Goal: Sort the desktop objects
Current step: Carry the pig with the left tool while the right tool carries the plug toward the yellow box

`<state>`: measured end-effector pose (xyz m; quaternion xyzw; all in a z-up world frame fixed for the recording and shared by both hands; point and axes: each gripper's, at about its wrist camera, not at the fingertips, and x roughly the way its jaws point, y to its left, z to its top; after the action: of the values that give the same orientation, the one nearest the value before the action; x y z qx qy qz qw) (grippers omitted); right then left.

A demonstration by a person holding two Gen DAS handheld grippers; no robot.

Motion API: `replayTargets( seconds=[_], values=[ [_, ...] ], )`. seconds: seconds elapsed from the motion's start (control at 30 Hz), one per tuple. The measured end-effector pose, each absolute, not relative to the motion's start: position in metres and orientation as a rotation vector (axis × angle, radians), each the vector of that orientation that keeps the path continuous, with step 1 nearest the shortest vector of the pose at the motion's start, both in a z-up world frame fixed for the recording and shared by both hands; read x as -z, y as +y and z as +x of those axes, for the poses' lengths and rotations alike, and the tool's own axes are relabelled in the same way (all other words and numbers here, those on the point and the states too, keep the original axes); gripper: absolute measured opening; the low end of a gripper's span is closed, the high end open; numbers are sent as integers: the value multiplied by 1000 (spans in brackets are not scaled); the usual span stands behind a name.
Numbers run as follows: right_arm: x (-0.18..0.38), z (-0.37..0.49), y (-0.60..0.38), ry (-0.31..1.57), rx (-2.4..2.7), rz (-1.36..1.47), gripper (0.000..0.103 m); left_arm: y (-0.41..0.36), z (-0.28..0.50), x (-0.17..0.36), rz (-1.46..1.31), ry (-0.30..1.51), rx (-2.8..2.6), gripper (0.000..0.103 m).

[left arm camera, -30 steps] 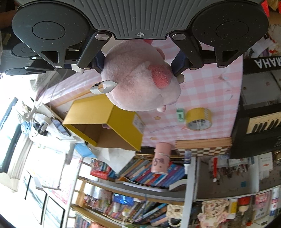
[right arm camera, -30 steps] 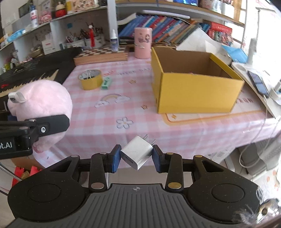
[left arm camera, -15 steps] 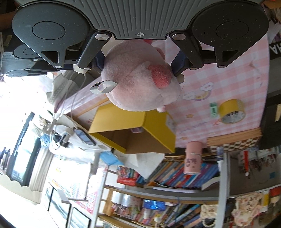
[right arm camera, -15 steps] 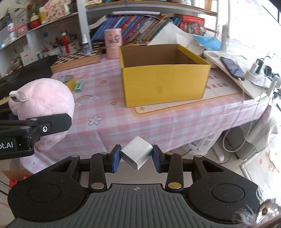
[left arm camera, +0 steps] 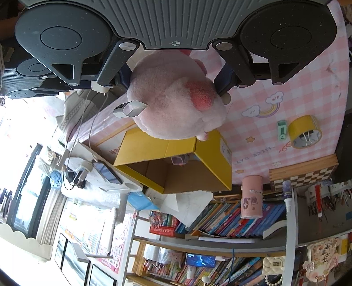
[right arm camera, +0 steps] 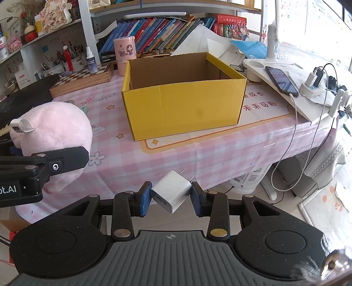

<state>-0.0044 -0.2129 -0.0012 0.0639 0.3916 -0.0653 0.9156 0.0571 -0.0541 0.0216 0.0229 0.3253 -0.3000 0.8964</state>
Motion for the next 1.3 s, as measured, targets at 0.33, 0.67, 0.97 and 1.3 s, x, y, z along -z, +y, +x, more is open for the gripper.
replayTargets(
  seconds=[0.33,0.67,0.97,1.3],
  values=[
    [1,18,-244,819,103,123,35,-89,68,-31,66,615,614,76],
    [-2,43,-285,791,80,113,35,-129,89,-39,67,570,600,76],
    [-18,69,-325,716,55,96,35,-161,120,-51,67,506,552,76],
    [-48,115,-359,606,-1,47,35,-196,166,-51,116,471,476,77]
  ],
)
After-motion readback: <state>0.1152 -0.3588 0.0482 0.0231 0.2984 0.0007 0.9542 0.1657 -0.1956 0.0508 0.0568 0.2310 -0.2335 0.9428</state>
